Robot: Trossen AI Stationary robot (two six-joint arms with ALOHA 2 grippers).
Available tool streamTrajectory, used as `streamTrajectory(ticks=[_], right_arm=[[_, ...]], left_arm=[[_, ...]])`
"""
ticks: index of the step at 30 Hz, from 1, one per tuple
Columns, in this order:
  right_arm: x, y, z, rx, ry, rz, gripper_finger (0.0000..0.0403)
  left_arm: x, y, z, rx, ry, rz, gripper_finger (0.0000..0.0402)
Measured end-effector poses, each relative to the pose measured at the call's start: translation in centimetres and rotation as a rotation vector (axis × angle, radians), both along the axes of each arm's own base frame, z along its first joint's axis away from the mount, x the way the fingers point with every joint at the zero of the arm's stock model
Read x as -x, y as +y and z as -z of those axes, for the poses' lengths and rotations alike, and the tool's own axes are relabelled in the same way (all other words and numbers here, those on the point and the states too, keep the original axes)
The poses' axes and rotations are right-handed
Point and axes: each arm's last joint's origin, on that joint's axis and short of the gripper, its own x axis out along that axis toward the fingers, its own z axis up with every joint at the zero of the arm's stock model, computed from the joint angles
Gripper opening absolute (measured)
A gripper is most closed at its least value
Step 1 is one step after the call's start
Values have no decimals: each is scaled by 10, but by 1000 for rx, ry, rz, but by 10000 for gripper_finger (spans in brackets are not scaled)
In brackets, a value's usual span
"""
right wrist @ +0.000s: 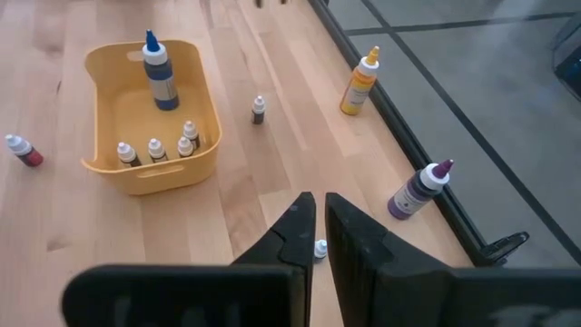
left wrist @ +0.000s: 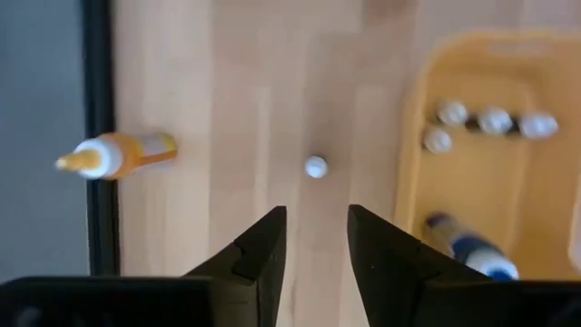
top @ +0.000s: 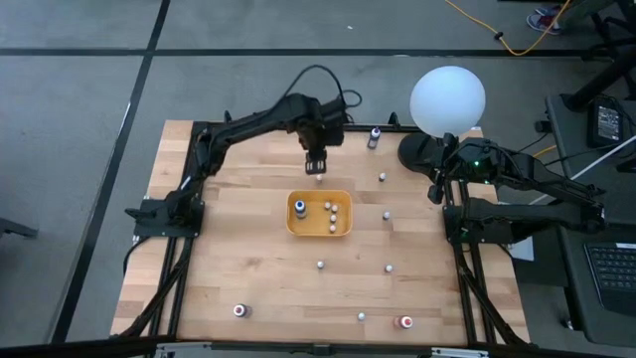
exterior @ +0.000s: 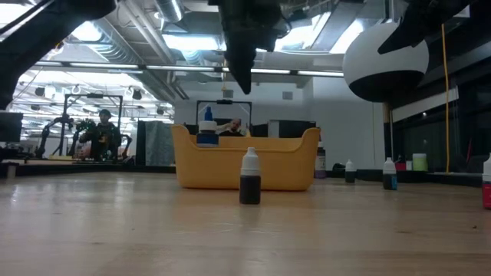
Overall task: Pick & Place food coloring
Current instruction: Put the black food coloring bottle into the yellow bin
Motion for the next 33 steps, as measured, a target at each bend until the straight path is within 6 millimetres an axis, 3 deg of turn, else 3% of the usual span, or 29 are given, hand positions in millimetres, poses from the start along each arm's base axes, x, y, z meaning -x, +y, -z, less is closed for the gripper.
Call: streamTrajectory(ticks=[9, 21, 33], right_arm=[[0, 0, 0, 0, 0, 0, 34], [0, 0, 0, -23, -11, 17, 34], [0, 0, 0, -19, -9, 14, 34]], left_arm=[[0, 23, 6, 75, -71, -172, 104], [-6, 29, 80, 46, 42, -382, 109], [-8, 21, 112, 92, 49, -466, 166]])
